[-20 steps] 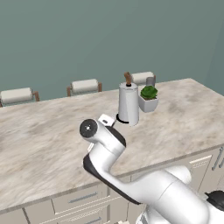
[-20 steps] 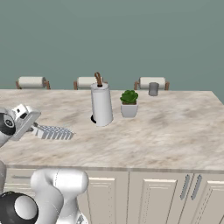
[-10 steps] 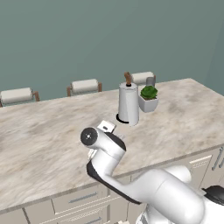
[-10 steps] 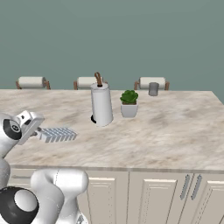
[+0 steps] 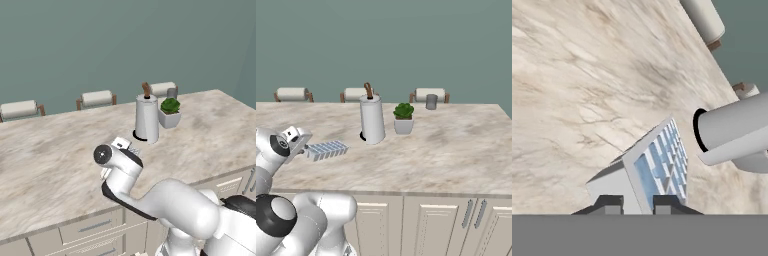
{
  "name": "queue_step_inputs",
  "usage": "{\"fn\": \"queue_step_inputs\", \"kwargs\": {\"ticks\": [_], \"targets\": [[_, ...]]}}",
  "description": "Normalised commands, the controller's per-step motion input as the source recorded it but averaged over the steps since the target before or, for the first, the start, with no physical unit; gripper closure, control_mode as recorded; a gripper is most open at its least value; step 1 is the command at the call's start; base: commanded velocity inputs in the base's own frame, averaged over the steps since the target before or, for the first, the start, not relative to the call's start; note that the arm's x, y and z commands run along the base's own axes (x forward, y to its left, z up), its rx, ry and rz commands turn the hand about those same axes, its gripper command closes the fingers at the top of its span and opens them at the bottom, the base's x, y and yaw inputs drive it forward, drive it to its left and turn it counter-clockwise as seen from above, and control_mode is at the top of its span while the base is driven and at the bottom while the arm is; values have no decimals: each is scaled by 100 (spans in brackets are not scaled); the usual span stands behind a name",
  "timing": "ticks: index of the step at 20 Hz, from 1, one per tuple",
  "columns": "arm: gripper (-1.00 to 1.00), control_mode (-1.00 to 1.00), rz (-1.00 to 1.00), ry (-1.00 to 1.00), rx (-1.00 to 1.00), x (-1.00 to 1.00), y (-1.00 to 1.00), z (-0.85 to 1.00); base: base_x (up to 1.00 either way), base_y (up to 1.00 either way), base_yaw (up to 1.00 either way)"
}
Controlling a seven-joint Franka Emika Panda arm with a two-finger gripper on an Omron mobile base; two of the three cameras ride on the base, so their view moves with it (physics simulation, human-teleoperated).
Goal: Open the freezer door, pick up the ice cube tray from the freezer, and place it on the dining counter.
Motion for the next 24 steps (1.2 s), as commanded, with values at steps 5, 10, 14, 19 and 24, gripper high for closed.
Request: {"fn": "queue_step_inputs", "kwargs": {"ticks": [5, 10, 14, 19, 24], "targets": [[100, -100, 0, 0, 0, 26, 0, -14, 0, 0, 0], [100, -100, 0, 1, 1, 26, -2, -10, 0, 0, 0], [100, -100, 0, 4, 1, 21, -1, -12, 0, 0, 0], [100, -100, 0, 3, 1, 1, 0, -8, 0, 0, 0], [100, -100, 0, 0, 0, 0, 0, 0, 0, 0, 0]]}}
